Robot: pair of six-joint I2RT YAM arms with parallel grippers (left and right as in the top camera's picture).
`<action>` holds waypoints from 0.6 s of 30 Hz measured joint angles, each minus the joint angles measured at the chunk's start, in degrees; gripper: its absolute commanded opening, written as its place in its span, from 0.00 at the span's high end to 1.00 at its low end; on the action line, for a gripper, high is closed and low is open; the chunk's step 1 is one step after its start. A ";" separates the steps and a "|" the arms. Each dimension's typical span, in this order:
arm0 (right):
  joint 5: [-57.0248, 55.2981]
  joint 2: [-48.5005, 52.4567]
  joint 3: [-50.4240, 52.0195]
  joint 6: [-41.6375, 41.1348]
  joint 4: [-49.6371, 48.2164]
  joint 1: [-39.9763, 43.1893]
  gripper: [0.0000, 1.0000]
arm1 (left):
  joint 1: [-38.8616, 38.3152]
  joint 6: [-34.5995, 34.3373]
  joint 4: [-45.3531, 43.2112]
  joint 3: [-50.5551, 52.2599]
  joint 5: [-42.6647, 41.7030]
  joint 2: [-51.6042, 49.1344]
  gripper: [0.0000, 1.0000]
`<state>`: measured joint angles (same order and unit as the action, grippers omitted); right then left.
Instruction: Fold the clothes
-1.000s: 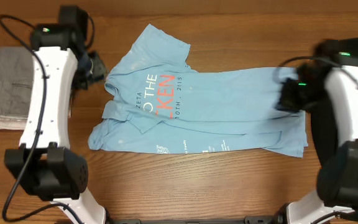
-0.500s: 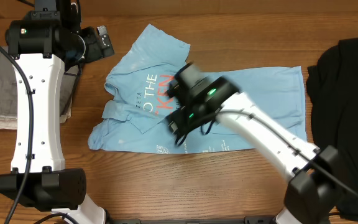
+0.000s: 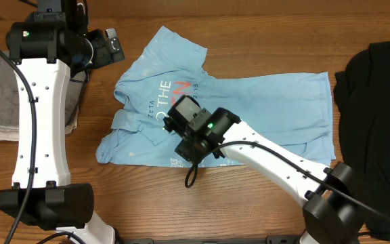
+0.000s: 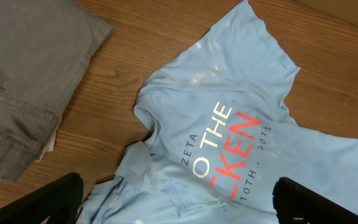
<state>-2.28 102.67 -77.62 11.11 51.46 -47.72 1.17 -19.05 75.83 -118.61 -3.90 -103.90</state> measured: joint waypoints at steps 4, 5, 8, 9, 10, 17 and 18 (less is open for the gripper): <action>-3.58 0.11 7.21 5.09 -8.70 1.64 0.31 | 0.00 0.00 0.00 0.00 -0.02 0.00 0.00; -4.63 0.15 8.74 6.05 -10.82 2.23 0.31 | 0.00 0.00 -0.02 0.00 0.00 0.00 0.00; -7.69 0.20 12.41 7.93 -16.06 4.17 0.31 | 0.00 0.00 0.00 0.00 -0.02 0.00 0.00; -8.31 0.20 13.03 8.37 -16.74 4.70 0.30 | 0.00 0.00 0.00 0.00 -0.02 0.00 0.00; -8.76 0.20 13.60 8.63 -17.40 5.29 0.30 | 0.00 0.00 -0.02 0.00 -0.02 0.00 0.00; -8.63 0.20 14.32 9.68 -17.81 8.26 0.35 | 0.00 0.00 0.00 0.00 -0.02 0.00 0.00; -8.39 0.20 14.32 9.77 -17.81 8.37 0.37 | 0.00 0.00 0.00 0.00 -0.02 0.00 0.00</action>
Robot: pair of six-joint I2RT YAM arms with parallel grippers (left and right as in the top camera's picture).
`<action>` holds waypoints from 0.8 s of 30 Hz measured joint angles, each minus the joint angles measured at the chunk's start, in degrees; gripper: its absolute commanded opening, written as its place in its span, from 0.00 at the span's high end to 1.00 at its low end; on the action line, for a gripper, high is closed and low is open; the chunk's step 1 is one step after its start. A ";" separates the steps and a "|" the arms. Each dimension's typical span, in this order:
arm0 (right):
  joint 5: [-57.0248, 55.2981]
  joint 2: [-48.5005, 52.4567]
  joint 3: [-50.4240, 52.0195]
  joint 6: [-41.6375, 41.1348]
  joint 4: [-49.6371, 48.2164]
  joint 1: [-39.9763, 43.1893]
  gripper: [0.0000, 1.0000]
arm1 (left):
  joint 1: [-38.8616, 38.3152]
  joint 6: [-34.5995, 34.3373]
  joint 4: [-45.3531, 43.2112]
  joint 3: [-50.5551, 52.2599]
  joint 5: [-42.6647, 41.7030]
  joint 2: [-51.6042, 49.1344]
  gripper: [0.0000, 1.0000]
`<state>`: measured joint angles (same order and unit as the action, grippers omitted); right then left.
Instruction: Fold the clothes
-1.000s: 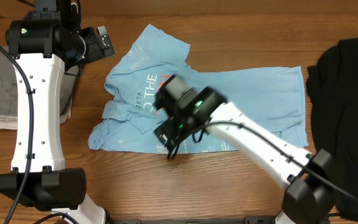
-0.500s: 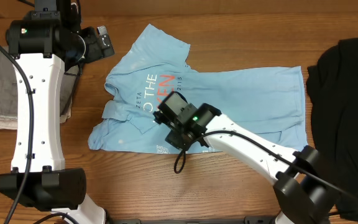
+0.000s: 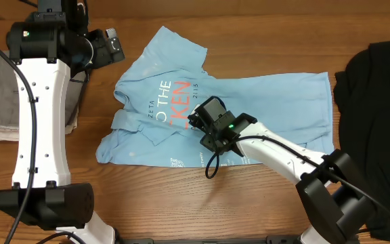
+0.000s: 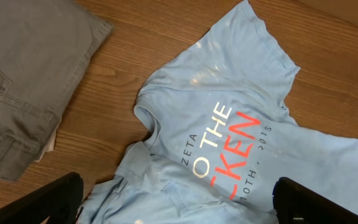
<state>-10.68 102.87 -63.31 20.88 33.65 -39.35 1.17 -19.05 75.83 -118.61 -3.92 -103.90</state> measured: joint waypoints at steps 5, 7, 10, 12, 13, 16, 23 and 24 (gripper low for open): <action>1.05 0.00 0.13 0.20 -0.24 -0.02 0.38 | 0.00 0.00 0.00 0.00 0.00 0.00 0.00; 1.60 0.00 0.57 0.17 -0.81 -0.02 0.37 | 0.00 0.00 0.00 0.00 0.00 0.00 0.00; 2.34 0.00 1.86 0.20 -1.81 -0.02 0.37 | 0.00 0.00 0.00 0.00 0.00 0.00 0.00; 2.60 0.00 2.78 0.17 -2.38 -0.02 0.37 | 0.00 0.00 0.00 0.00 0.00 0.00 0.00; 2.71 0.00 3.23 0.17 -2.56 -0.02 0.37 | 0.00 0.00 0.00 0.00 0.00 0.00 0.00; 2.78 0.00 3.82 0.20 -3.17 -0.02 0.36 | 0.00 0.00 0.00 0.00 0.00 0.00 0.00; 2.97 0.00 3.85 0.15 -4.46 1.16 0.36 | 0.00 0.00 0.00 0.00 0.00 0.00 0.00; 2.95 0.00 3.85 0.17 -4.46 1.60 0.36 | 0.00 0.00 0.00 0.00 0.00 0.00 0.00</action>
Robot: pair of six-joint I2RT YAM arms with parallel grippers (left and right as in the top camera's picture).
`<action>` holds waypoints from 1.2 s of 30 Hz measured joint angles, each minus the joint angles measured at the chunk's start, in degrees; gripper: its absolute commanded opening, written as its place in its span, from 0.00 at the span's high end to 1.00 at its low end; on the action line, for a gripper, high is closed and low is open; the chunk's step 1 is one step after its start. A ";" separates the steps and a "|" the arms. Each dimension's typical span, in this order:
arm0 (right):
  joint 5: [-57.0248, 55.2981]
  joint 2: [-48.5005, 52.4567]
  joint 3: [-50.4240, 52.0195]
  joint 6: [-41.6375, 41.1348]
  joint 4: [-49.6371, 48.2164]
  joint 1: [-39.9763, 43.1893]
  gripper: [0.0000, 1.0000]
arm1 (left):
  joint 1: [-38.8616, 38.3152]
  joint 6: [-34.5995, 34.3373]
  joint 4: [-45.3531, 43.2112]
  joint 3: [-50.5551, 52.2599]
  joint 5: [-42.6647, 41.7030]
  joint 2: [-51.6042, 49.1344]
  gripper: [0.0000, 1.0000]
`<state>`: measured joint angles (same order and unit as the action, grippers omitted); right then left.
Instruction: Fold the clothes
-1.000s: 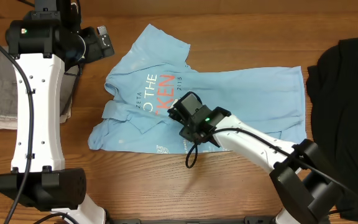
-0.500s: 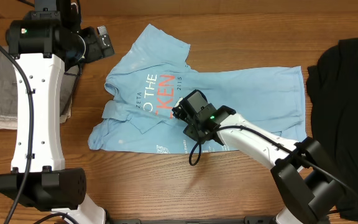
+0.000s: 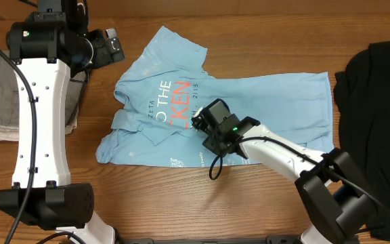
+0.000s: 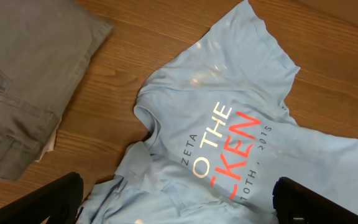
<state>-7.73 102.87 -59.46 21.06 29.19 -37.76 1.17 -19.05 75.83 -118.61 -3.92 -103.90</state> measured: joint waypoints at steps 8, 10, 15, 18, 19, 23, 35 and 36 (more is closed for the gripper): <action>0.50 0.00 0.00 0.02 0.39 1.25 0.36 | 0.00 0.00 0.00 0.00 0.00 0.00 0.00; 1.36 0.00 0.00 -0.02 0.42 1.25 0.36 | 0.00 0.00 0.00 0.00 0.00 0.00 0.00; 2.40 0.00 0.00 0.02 0.44 1.31 0.36 | 0.00 0.00 0.00 0.00 0.00 0.00 0.00; 2.64 0.00 0.00 0.00 0.81 1.40 0.36 | 0.00 0.00 0.00 0.00 0.00 0.00 0.00; 2.80 0.00 0.02 0.00 1.01 1.46 0.36 | 0.00 0.00 0.00 0.00 0.00 0.00 0.00; 2.99 0.00 0.02 -0.02 1.07 2.16 0.36 | 0.00 0.00 0.00 0.00 0.00 0.00 0.00; 3.26 0.00 0.02 -0.02 0.81 2.51 0.36 | 0.00 0.00 0.00 0.00 0.00 0.00 0.00; 3.28 0.00 0.02 0.02 0.83 2.51 0.36 | 0.00 0.00 0.00 0.00 0.00 0.00 0.00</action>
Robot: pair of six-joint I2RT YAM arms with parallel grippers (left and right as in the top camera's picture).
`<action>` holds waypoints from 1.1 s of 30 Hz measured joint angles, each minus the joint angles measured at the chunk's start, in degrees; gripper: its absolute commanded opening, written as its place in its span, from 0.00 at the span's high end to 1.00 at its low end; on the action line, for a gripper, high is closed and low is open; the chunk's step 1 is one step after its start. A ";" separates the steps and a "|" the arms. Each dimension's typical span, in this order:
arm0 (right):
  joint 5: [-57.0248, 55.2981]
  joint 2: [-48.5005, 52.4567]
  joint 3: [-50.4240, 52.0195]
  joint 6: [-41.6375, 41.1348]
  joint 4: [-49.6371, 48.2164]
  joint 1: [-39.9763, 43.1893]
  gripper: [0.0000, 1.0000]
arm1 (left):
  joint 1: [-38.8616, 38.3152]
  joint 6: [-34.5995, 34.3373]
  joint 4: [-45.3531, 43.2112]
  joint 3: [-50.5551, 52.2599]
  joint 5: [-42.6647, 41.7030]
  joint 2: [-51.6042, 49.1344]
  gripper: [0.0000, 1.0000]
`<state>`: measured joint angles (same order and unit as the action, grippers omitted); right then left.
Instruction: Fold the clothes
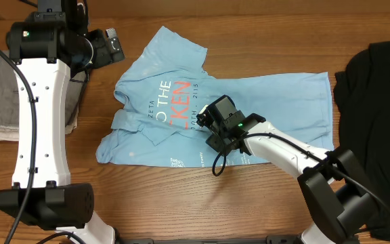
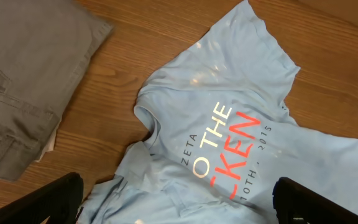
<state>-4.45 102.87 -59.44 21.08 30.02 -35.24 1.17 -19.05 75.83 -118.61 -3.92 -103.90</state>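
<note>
A light blue T-shirt (image 1: 263, 102) with an orange and white print lies spread across the middle of the wooden table, its left part crumpled and doubled over. My right gripper (image 1: 202, 123) sits low on the shirt just right of the print; its wrist housing hides the fingers. My left gripper (image 1: 107, 46) hangs high over the table's back left. In the left wrist view its fingers (image 2: 58, 196) stand wide apart with nothing between them, above the T-shirt (image 2: 229, 81).
Folded grey trousers lie at the left edge, also seen as grey trousers (image 2: 17, 74) in the left wrist view. A black garment (image 1: 378, 102) is heaped at the right edge. A black cable loop hangs from the right wrist near the shirt's front hem.
My right gripper has shifted slightly to the right and back on the shirt. The left arm and the shirt look unchanged.
My right gripper first sat on the shirt's lower left part, beside the crumpled area. It then stood further right, next to the print, and has since edged a bit further right. The left gripper stayed open above the back left throughout.
</note>
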 measured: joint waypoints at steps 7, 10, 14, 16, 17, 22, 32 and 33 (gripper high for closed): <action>0.22 0.00 2.05 -0.09 -2.16 0.07 0.35 | 0.00 0.00 0.00 0.00 0.00 0.00 0.00; 0.20 0.00 2.43 -0.55 -2.38 0.09 0.34 | 0.00 0.00 0.00 0.00 0.00 0.00 0.00; 0.15 0.00 2.45 -1.18 -2.75 0.35 0.31 | 0.00 0.00 0.00 0.00 0.00 0.00 0.00; -0.09 0.00 2.45 -1.33 -2.95 0.39 0.31 | 0.00 0.00 0.00 0.00 0.00 0.00 0.00; -0.22 0.00 2.45 -1.38 -3.06 0.39 0.31 | 0.00 0.00 0.00 0.00 0.00 0.00 0.00; -1.27 0.00 2.43 -1.40 -4.90 0.39 0.31 | 0.00 0.00 0.00 0.00 0.00 0.00 0.00; -2.64 0.00 2.43 -1.36 -8.33 2.12 0.31 | 0.00 0.00 0.00 0.00 0.00 0.00 0.00; -2.67 0.00 2.43 -1.38 -8.68 2.51 0.31 | 0.00 0.00 0.00 0.00 0.00 0.00 0.00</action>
<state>-7.11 102.87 -57.01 19.70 21.34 -32.73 1.17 -19.05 75.83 -118.61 -3.92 -103.90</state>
